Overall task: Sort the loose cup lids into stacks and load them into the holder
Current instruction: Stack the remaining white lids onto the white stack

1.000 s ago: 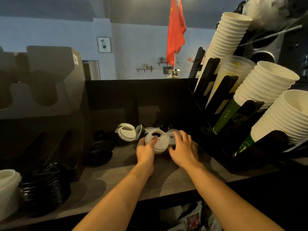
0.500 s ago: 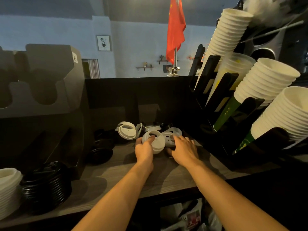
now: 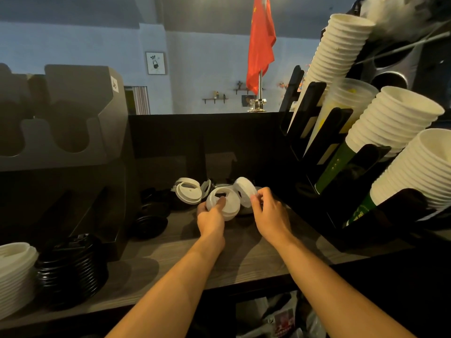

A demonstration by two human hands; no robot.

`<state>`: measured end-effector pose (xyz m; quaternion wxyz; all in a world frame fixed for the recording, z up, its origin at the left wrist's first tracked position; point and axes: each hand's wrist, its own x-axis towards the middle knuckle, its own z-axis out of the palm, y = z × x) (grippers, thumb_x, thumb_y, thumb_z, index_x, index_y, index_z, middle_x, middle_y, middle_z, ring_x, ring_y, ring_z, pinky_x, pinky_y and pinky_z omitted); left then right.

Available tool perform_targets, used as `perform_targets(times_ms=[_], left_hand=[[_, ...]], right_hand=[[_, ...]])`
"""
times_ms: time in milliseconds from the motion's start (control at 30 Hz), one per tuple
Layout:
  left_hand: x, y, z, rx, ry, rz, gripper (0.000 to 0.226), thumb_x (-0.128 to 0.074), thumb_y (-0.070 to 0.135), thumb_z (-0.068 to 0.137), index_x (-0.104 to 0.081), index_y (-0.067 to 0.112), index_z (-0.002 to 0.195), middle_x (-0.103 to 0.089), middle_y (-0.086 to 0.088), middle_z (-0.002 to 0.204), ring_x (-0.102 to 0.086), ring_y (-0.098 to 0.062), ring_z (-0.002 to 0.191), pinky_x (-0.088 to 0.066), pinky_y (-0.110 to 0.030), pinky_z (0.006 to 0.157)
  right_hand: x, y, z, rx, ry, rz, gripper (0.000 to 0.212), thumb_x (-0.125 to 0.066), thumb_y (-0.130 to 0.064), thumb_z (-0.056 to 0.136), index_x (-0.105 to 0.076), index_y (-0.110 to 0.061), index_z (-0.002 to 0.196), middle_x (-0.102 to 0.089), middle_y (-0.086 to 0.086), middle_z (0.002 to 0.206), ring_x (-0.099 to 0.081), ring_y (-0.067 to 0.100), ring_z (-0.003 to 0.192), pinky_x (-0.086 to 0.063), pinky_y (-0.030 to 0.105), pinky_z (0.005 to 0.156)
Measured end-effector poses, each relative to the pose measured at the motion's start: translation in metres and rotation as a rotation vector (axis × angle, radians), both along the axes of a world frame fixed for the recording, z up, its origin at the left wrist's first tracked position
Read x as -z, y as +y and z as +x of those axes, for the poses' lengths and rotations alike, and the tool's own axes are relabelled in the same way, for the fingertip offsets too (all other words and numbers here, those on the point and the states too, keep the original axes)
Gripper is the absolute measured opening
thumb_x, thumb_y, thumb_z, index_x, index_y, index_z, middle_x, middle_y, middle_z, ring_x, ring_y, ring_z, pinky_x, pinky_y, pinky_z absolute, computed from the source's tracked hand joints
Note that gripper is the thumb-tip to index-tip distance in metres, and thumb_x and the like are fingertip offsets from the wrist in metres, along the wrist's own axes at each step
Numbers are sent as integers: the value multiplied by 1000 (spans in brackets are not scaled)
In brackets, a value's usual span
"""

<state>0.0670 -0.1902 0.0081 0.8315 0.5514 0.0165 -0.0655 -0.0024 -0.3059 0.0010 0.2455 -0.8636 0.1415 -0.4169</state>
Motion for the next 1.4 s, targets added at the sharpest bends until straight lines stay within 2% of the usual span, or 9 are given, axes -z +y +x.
perform_targets(times_ms=[67,167,333,500,667,833,1067,1233,1400], left_hand=[[0,0,0,10,0,14,49,-76,22,90,-56,17,134,-66,-11,121,-61,-29,116,-50,-46,103],[0,1,0,12,5,11,50,-77,24,89,-54,19,134,-66,-10,118,-62,-30,113,-49,-48,104],[3,-1,3,36,20,-8,50,-77,44,87,-55,22,125,-68,-8,112,-65,-29,109,-50,-51,103],[2,-1,6,64,70,-115,68,-84,50,76,-59,17,131,-71,-11,114,-67,-30,107,-52,-49,102],[1,0,9,57,106,-157,59,-83,45,79,-60,20,127,-72,-9,111,-68,-28,105,-52,-48,102],[1,1,9,74,101,-155,58,-78,49,82,-59,19,128,-71,-8,108,-67,-25,104,-51,-45,103],[0,2,6,114,64,-174,52,-75,48,86,-61,19,127,-71,-7,109,-66,-24,105,-51,-43,102],[1,4,5,151,-15,-135,45,-79,37,85,-65,16,123,-73,-10,109,-69,-25,102,-56,-35,80],[-2,5,-4,282,-45,-214,39,-68,43,92,-67,17,120,-77,-11,109,-73,-26,103,-58,-41,90]], right_hand=[[0,6,0,-67,-86,60,10,-45,-34,104,-43,-25,101,-58,-7,79,-57,7,60,-46,23,46],[-4,21,0,-214,-183,177,9,-52,-28,103,-44,-25,105,-55,-16,83,-59,6,71,-53,28,59],[-10,30,-2,-381,-224,435,33,-58,-14,99,-40,-28,122,-59,-22,98,-65,-1,96,-54,13,72],[-8,24,2,-559,-208,782,64,-57,-7,99,-29,-35,149,-65,-6,108,-71,18,100,-60,32,84],[-6,24,1,-443,-118,642,55,-63,-16,97,-40,-24,146,-61,-3,121,-61,7,108,-52,11,72],[-4,26,-3,-336,-38,530,42,-66,-30,94,-47,-26,131,-54,-6,122,-54,-1,98,-43,10,67],[-2,26,-3,-283,5,435,44,-74,-35,87,-47,-21,119,-56,-3,119,-56,10,107,-46,15,73],[-4,27,-7,-265,-21,413,34,-70,-42,89,-51,-19,104,-57,-5,107,-58,6,95,-44,13,66],[-7,25,-6,-301,-100,409,59,-64,-39,95,-38,-27,147,-44,-10,131,-46,6,122,-42,11,79]])
